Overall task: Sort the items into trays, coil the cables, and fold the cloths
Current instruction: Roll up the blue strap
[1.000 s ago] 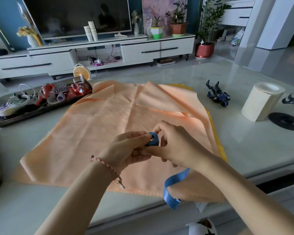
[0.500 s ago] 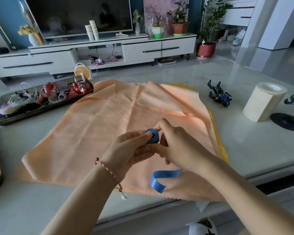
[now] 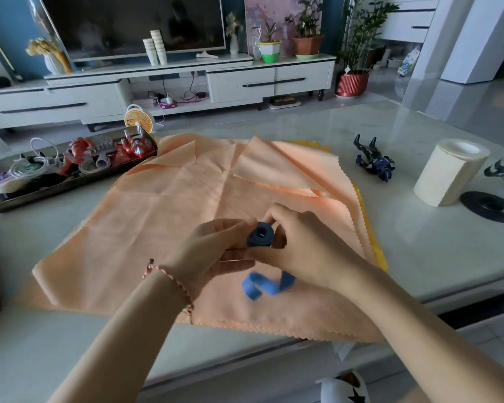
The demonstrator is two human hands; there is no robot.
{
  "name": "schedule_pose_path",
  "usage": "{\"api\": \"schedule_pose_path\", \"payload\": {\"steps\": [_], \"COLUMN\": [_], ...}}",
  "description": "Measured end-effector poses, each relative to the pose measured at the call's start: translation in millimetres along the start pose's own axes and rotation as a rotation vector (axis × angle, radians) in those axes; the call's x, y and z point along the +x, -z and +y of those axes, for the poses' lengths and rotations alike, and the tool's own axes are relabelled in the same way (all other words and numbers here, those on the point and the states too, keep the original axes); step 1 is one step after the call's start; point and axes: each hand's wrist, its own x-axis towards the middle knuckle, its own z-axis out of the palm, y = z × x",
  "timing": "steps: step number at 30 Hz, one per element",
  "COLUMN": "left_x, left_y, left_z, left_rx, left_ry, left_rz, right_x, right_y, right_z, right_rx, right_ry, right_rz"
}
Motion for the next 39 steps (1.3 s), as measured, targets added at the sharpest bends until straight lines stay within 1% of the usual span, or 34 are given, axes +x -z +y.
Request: {"api": "schedule_pose_path", "payload": {"steps": [2,4,5,7,9,11,13,14,15,18,19,22,24,27,29,32,34,36,39], "left_x": [-0.2,0.1,-0.3,-1.8,-5.3,-9.2,-10.5,-10.7,-10.9,-11.1,-12.0,-16.8,-19.4,-22.9,-21.5,-15.8,-12.5,-9.4,-6.8], "left_y": [-10.5,-14.1,-13.1,-7.2,-1.0,2.0,3.6,3.8,4.0,5.3,5.9,9.1,13.1,14.3,11.8,6.4,5.2,5.6,4.4], "left_z": [-8.2,-9.8,-8.0,-1.9,4.8,9.9,13.3,14.4,14.4,9.1,5.9,1.6,-0.4,-7.5,-14.3,-17.0,-16.3,-15.7,-17.7], "left_rx": [-0.134,-0.152,-0.129,-0.078,-0.018,0.058,0.113,0.155,0.234,0.631,0.716,0.772,0.837,1.006,1.136,1.294,1.269,1.194,1.139], "left_ry": [-0.015,-0.01,-0.001,0.017,0.021,-0.011,-0.047,-0.073,-0.114,-0.316,-0.378,-0.482,-0.542,-0.639,-0.667,-0.71,-0.742,-0.775,-0.809], "left_rz": [0.021,0.052,0.058,0.038,-0.002,-0.018,-0.01,0.001,0.018,0.112,0.132,0.153,0.173,0.197,0.199,0.213,0.237,0.286,0.348], "right_x": [0.8,2.1,2.4,3.0,2.4,2.0,1.4,0.7,-0.3,-1.5,-1.6,3.6,7.4,7.5,4.7,0.2,-1.3,-3.0,-8.7], "right_y": [-4.0,-5.2,-3.8,2.2,10.4,16.9,21.9,23.3,24.4,26.4,25.6,25.7,28.5,32.3,30.7,25.2,22.8,20.9,16.5], "right_z": [1.7,2.5,2.2,1.9,2.5,3.4,3.5,2.5,2.0,1.4,1.6,3.4,3.0,1.5,-0.7,-7.2,-10.1,-11.7,-14.8], "right_rx": [-0.114,-0.151,-0.081,0.14,0.255,0.279,0.249,0.267,0.344,0.75,0.817,0.805,0.863,0.916,0.903,0.922,0.968,1.033,1.051], "right_ry": [0.037,0.035,0.009,-0.039,-0.038,-0.012,0.015,0.018,-0.005,-0.229,-0.299,-0.413,-0.455,-0.445,-0.422,-0.412,-0.433,-0.454,-0.447], "right_rz": [0.105,0.103,0.052,-0.11,-0.235,-0.267,-0.251,-0.247,-0.258,-0.329,-0.328,-0.28,-0.237,-0.249,-0.265,-0.233,-0.186,-0.152,-0.152]}}
